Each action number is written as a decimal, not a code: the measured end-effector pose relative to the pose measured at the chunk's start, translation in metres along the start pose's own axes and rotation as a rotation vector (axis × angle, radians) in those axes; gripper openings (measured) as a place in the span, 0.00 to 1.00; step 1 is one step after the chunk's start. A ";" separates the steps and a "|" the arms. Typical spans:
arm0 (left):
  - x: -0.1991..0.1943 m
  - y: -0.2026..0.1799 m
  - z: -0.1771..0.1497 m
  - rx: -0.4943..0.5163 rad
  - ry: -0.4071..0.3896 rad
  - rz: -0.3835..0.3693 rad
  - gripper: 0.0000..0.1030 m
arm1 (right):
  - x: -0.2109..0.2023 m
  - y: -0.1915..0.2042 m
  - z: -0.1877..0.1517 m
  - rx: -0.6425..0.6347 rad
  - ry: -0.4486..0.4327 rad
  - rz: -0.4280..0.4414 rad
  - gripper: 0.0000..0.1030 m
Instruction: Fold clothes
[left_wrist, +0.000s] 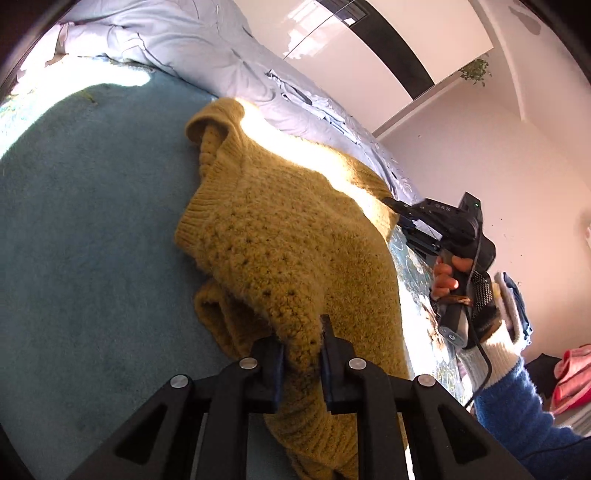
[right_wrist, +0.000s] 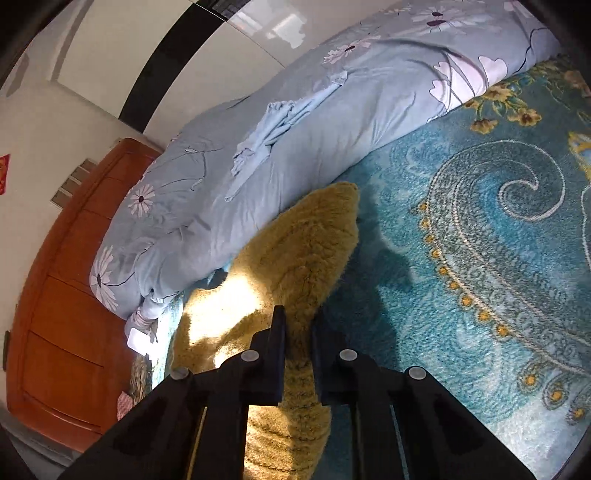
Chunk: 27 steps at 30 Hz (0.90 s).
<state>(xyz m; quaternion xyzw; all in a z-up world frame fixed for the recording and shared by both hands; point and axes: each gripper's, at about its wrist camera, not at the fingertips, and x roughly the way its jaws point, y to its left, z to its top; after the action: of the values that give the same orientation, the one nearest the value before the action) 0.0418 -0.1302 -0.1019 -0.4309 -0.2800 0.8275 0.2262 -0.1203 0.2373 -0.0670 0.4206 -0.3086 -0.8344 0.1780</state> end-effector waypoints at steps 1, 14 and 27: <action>-0.002 -0.003 0.002 0.010 -0.012 -0.003 0.16 | -0.017 0.003 -0.004 -0.021 -0.026 0.007 0.11; 0.035 -0.058 -0.008 0.169 0.119 -0.095 0.16 | -0.226 -0.063 -0.126 -0.011 -0.250 -0.145 0.11; 0.021 -0.076 -0.026 0.178 0.194 -0.091 0.44 | -0.242 -0.129 -0.172 0.153 -0.208 -0.253 0.15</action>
<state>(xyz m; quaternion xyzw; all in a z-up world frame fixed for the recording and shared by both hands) 0.0624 -0.0538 -0.0761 -0.4739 -0.2016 0.7925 0.3268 0.1553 0.4053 -0.0881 0.3799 -0.3325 -0.8632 0.0060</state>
